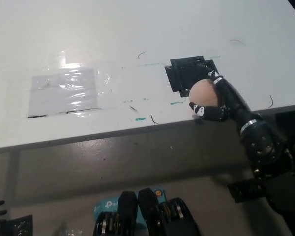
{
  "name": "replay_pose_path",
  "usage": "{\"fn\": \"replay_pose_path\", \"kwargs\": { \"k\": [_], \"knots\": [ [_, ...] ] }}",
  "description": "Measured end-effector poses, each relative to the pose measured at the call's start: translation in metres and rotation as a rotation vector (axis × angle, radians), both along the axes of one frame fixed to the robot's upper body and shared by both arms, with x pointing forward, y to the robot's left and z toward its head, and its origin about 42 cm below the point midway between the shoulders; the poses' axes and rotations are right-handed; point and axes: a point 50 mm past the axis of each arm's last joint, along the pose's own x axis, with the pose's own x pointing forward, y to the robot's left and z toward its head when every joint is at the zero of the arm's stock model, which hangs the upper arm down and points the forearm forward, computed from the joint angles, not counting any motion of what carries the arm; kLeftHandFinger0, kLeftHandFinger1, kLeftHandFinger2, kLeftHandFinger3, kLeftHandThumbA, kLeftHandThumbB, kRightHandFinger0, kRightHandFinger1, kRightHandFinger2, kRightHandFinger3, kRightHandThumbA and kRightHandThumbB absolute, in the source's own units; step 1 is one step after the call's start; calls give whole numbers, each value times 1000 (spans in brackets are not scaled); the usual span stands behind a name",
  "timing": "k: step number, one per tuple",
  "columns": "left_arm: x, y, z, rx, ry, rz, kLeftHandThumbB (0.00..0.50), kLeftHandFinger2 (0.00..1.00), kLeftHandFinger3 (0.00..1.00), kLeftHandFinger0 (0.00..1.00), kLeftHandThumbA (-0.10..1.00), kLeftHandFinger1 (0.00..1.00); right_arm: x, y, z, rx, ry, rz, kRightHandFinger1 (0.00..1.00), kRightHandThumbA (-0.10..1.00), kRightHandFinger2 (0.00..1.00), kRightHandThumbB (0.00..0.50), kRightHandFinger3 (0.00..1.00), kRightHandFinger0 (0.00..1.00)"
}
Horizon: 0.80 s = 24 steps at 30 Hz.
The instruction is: The robot uses its right hand to grab and squeeze a pink dumpling toy kept on the black mask on the desk
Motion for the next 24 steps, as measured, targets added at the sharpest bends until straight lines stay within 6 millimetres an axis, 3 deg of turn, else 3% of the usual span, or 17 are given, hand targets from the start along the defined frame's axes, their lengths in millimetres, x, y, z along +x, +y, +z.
{"fn": "replay_pose_path", "kwargs": {
  "k": [8,11,15,16,17,18,19,20,21,22,23,24],
  "knots": [
    [2,-1,2,0,-3,-3,103,772,831,701,1000,704,27,-1,-23,-104,15,-88,1000,586,1000,441,1000,1000],
    [2,-1,2,0,-3,-4,106,766,835,679,1000,699,41,-5,-31,-138,23,-119,1000,447,1000,393,1000,1000],
    [5,-3,5,3,-13,-12,108,772,834,681,1000,709,57,-9,-33,-163,11,-136,1000,371,1000,345,1000,1000],
    [5,-3,5,3,-13,-12,118,778,849,701,1000,716,58,-9,-32,-164,8,-136,1000,284,1000,284,1000,1000],
    [5,-3,6,3,-13,-12,121,780,853,708,1000,719,61,-9,-35,-170,4,-132,1000,250,1000,256,1000,1000],
    [5,-3,6,2,-12,-12,118,790,870,710,1000,720,62,-9,-36,-174,1,-128,1000,103,1000,81,1000,1000],
    [5,-3,6,2,-11,-12,117,789,870,710,1000,720,64,-9,-37,-185,2,-121,938,88,1000,121,1000,770],
    [5,-3,6,2,-10,-11,108,780,858,695,1000,717,66,-8,-39,-212,-5,-103,350,-64,589,59,1000,249],
    [5,-3,6,2,-10,-11,112,783,840,700,1000,722,67,-8,-39,-230,-12,-90,26,-99,252,2,1000,7],
    [5,-3,6,2,-10,-12,108,785,831,703,1000,725,68,-8,-39,-247,-27,-77,5,-100,146,0,1000,1],
    [5,-3,6,2,-10,-12,111,781,822,704,1000,723,69,-8,-39,-263,-43,-67,0,-100,46,0,792,0],
    [5,-3,6,2,-10,-12,108,786,833,708,1000,726,69,-9,-39,-277,-64,-55,47,-100,99,0,501,0]
  ]
}}
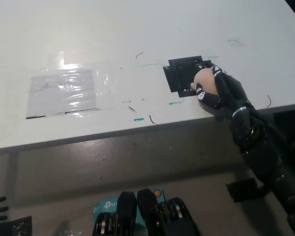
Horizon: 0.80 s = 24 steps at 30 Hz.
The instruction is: The robot uses its right hand to grab and squeeze a pink dumpling toy kept on the black mask on the desk
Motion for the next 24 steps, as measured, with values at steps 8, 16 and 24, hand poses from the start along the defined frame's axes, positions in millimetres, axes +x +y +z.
{"fn": "replay_pose_path", "kwargs": {
  "k": [8,16,24],
  "knots": [
    [0,0,-1,-1,2,0,105,800,862,725,1000,748,-8,-3,-4,-5,-164,52,335,-100,723,128,297,0],
    [-1,0,-1,-2,3,1,128,792,878,692,1000,738,-26,3,-10,72,-318,72,220,-100,625,195,238,0],
    [-1,0,-1,-2,3,1,131,765,848,681,1000,715,-32,16,24,164,-540,101,159,-100,590,199,199,0]
  ]
}}
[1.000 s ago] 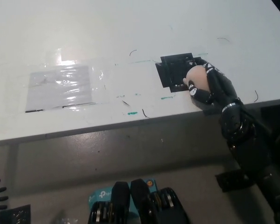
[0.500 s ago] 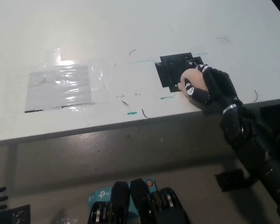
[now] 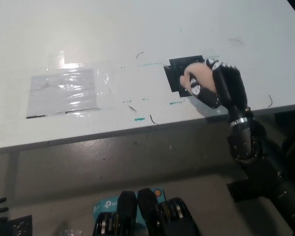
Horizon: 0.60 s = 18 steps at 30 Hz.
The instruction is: The robot uses its right hand to grab and squeeze a pink dumpling toy kept on the black mask on the desk
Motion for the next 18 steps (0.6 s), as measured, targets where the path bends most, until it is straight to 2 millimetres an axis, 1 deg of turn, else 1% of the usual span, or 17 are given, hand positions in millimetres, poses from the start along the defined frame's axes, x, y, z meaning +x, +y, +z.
{"fn": "replay_pose_path", "kwargs": {
  "k": [1,3,4,5,7,8,9,11,12,15,16,17,18],
  "knots": [
    [0,0,0,0,-1,0,121,763,844,679,1000,714,-1,2,6,16,-36,8,157,-100,592,192,193,0],
    [0,0,0,0,-1,0,120,785,877,699,1000,721,-2,5,15,40,-87,19,145,-100,588,180,176,0],
    [0,0,1,0,-2,0,129,778,863,680,1000,708,-3,6,20,55,-115,24,151,-100,567,187,160,0],
    [0,0,1,0,-3,1,118,778,864,679,1000,709,-3,8,26,72,-151,30,157,-100,557,195,151,0],
    [1,0,2,0,-6,1,120,783,876,684,1000,715,-2,9,32,86,-187,31,165,-100,553,209,152,0],
    [1,0,2,0,-7,1,122,775,863,676,1000,709,-2,9,36,91,-206,29,166,-100,549,221,143,0],
    [2,0,2,0,-8,0,126,769,857,682,1000,709,-2,9,38,94,-220,29,163,-100,542,232,130,0],
    [3,0,3,-1,-11,0,123,772,859,694,1000,711,-2,9,40,102,-242,29,169,-100,533,236,105,0],
    [4,0,4,-1,-14,1,127,798,891,700,1000,722,-2,9,41,105,-247,29,188,-100,531,246,88,0],
    [6,0,5,-2,-21,0,126,810,906,708,1000,739,-2,9,40,111,-256,29,185,-100,543,252,90,0],
    [6,0,6,-2,-22,0,139,816,892,706,1000,738,-2,9,40,113,-258,30,173,-100,533,259,82,0],
    [6,0,6,-2,-23,0,149,814,883,702,1000,737,-2,9,40,114,-260,30,176,-100,537,253,87,0],
    [7,0,6,-3,-23,0,142,808,878,700,1000,734,-2,9,40,115,-261,30,169,-100,532,238,86,0]
  ]
}}
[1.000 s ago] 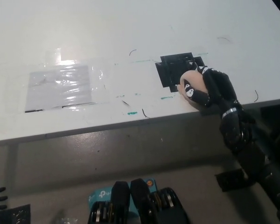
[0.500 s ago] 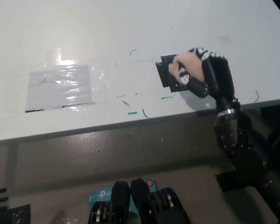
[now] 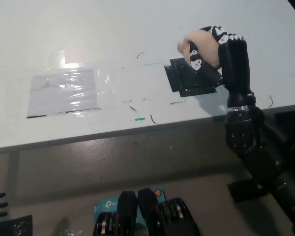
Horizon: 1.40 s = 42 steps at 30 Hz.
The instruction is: The robot uses its right hand to grab and squeeze a pink dumpling toy kept on the black mask on the desk
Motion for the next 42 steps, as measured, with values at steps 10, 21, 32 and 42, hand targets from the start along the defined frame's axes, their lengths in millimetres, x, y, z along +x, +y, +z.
{"fn": "replay_pose_path", "kwargs": {
  "k": [10,21,32,42],
  "knots": [
    [2,0,1,-1,-6,-1,137,820,882,701,1000,738,4,-2,-17,-58,88,9,466,-100,828,140,360,79],
    [3,0,2,0,-9,-2,132,803,878,691,1000,727,17,-12,-64,-265,442,-39,272,-100,395,9,520,19],
    [4,0,3,0,-10,-1,146,801,873,711,1000,731,35,-10,-61,-385,633,-89,1000,-100,1000,80,1000,715],
    [4,0,3,0,-10,-2,133,803,890,697,1000,727,30,6,-46,-448,662,-112,1000,593,1000,462,1000,1000]
  ]
}}
